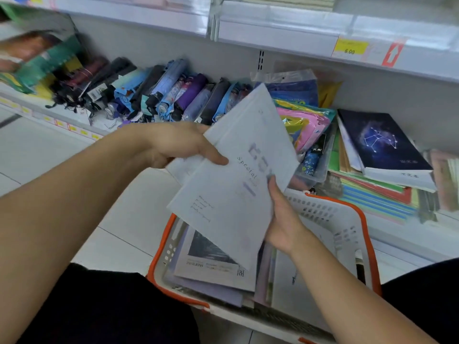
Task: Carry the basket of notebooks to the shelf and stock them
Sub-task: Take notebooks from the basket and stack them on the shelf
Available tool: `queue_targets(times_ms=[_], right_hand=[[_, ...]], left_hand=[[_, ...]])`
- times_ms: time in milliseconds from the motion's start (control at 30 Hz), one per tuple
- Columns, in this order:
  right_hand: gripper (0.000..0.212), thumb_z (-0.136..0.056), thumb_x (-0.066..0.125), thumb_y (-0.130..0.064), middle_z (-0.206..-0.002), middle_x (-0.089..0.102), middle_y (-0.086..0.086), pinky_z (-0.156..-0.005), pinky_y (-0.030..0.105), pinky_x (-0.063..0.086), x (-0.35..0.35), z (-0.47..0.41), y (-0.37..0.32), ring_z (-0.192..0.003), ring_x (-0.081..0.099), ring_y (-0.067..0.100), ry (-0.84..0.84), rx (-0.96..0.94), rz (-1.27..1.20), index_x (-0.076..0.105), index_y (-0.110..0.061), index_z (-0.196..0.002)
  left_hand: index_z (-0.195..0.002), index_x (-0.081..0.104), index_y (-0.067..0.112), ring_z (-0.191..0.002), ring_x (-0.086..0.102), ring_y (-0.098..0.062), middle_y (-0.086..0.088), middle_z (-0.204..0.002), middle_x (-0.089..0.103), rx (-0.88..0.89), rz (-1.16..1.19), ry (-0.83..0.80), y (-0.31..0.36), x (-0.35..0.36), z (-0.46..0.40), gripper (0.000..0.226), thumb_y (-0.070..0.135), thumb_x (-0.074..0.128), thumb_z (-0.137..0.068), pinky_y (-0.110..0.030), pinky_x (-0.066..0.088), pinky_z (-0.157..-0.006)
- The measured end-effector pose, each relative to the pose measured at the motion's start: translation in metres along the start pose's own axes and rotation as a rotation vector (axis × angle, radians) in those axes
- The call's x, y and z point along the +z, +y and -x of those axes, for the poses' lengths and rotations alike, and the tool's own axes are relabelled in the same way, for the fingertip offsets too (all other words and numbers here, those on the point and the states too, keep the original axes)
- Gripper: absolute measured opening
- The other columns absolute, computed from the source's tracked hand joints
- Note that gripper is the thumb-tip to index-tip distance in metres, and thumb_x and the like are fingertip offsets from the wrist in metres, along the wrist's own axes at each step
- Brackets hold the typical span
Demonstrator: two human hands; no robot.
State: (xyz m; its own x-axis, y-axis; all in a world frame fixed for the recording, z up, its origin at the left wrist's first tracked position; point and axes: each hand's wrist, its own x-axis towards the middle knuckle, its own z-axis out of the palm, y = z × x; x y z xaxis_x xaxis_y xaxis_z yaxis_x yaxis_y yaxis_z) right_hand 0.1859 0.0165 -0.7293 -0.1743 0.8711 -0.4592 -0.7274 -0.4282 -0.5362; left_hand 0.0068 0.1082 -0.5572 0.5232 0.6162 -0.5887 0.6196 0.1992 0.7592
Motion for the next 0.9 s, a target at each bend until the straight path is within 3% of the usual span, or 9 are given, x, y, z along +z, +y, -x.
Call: queue_targets(times_ms=[67, 200, 267, 367, 467, 567, 733, 800, 900], right_hand=[[0.051, -0.093, 0.055, -0.047, -0.137, 0.060, 0.012, -0.111, 0.053, 0.039, 0.012, 0.001, -0.019, -0.125, 0.058, 0.030, -0.041, -0.138, -0.063, 0.062, -0.018, -0.134], [0.038, -0.093, 0.068, -0.023, -0.122, 0.070, 0.010, -0.100, 0.055, 0.049, 0.046, 0.005, -0.061, -0.115, 0.066, 0.031, 0.221, -0.611, 0.137, 0.064, -0.009, -0.128], [0.028, -0.094, 0.067, -0.015, -0.116, 0.073, 0.006, -0.091, 0.042, 0.057, 0.058, 0.013, -0.077, -0.110, 0.069, 0.027, 0.230, -0.801, 0.284, 0.067, -0.010, -0.121], [0.022, -0.091, 0.069, -0.013, -0.107, 0.076, -0.007, -0.079, 0.024, 0.056, 0.066, 0.022, -0.087, -0.101, 0.071, 0.013, 0.250, -1.017, 0.490, 0.068, -0.018, -0.112], [0.023, -0.084, 0.074, -0.007, -0.093, 0.076, -0.019, -0.071, 0.015, 0.054, 0.058, 0.017, -0.072, -0.089, 0.071, 0.001, 0.269, -1.033, 0.554, 0.070, -0.017, -0.105], [0.026, -0.077, 0.080, -0.003, -0.088, 0.075, -0.022, -0.072, 0.017, 0.056, 0.034, 0.007, -0.047, -0.085, 0.071, 0.000, 0.270, -0.981, 0.653, 0.072, -0.018, -0.097], [0.027, -0.070, 0.085, -0.004, -0.091, 0.077, -0.016, -0.073, 0.018, 0.056, -0.004, -0.002, -0.006, -0.087, 0.073, 0.006, 0.259, -0.879, 0.753, 0.075, -0.012, -0.094], [0.026, -0.069, 0.086, -0.005, -0.086, 0.076, -0.018, -0.072, 0.015, 0.055, -0.015, -0.002, 0.002, -0.085, 0.073, 0.003, 0.263, -0.859, 0.763, 0.074, -0.018, -0.089], [0.031, -0.069, 0.087, -0.009, -0.090, 0.076, -0.017, -0.076, 0.017, 0.056, -0.030, -0.004, 0.011, -0.090, 0.072, 0.003, 0.290, -0.730, 0.779, 0.074, -0.023, -0.093]], left_hand=[[-0.114, 0.066, 0.017, -0.093, 0.073, -0.026, -0.005, -0.104, 0.075, 0.100, 0.103, 0.045, 0.000, -0.006, 0.009, 0.027, 0.010, 0.064, -0.088, -0.039, 0.060, -0.077], [-0.109, 0.068, 0.026, -0.086, 0.074, -0.016, 0.005, -0.100, 0.076, 0.264, 0.103, 0.269, 0.001, -0.006, 0.004, 0.023, 0.029, 0.069, -0.087, -0.029, 0.061, -0.073], [-0.116, 0.065, 0.026, -0.089, 0.073, -0.010, 0.008, -0.105, 0.075, 0.396, 0.097, 0.362, 0.000, -0.007, -0.004, 0.033, 0.027, 0.073, -0.084, -0.024, 0.060, -0.071], [-0.125, 0.059, 0.022, -0.099, 0.070, -0.010, 0.008, -0.115, 0.071, 0.532, 0.095, 0.430, -0.005, -0.017, -0.018, 0.044, 0.019, 0.074, -0.084, -0.031, 0.059, -0.083], [-0.123, 0.064, 0.019, -0.106, 0.068, -0.016, 0.004, -0.116, 0.071, 0.437, 0.064, 0.341, -0.019, -0.028, -0.029, 0.042, 0.014, 0.074, -0.082, -0.039, 0.055, -0.092], [-0.122, 0.065, 0.016, -0.110, 0.065, -0.021, 0.000, -0.119, 0.069, 0.218, -0.123, 0.239, -0.043, -0.029, -0.041, 0.041, 0.015, 0.075, -0.083, -0.041, 0.054, -0.094], [-0.131, 0.053, 0.020, -0.101, 0.063, -0.020, 0.001, -0.121, 0.061, -0.183, -0.501, -0.026, -0.088, -0.019, -0.060, 0.055, 0.050, 0.064, -0.086, -0.029, 0.055, -0.080], [-0.132, 0.053, 0.023, -0.097, 0.063, -0.015, 0.000, -0.119, 0.063, -0.215, -0.560, -0.078, -0.099, -0.015, -0.070, 0.062, 0.062, 0.058, -0.084, -0.023, 0.054, -0.074], [-0.130, 0.055, 0.022, -0.090, 0.063, -0.015, -0.002, -0.115, 0.063, -0.172, -0.491, -0.053, -0.103, -0.008, -0.081, 0.057, 0.054, 0.065, -0.083, -0.024, 0.054, -0.072]])
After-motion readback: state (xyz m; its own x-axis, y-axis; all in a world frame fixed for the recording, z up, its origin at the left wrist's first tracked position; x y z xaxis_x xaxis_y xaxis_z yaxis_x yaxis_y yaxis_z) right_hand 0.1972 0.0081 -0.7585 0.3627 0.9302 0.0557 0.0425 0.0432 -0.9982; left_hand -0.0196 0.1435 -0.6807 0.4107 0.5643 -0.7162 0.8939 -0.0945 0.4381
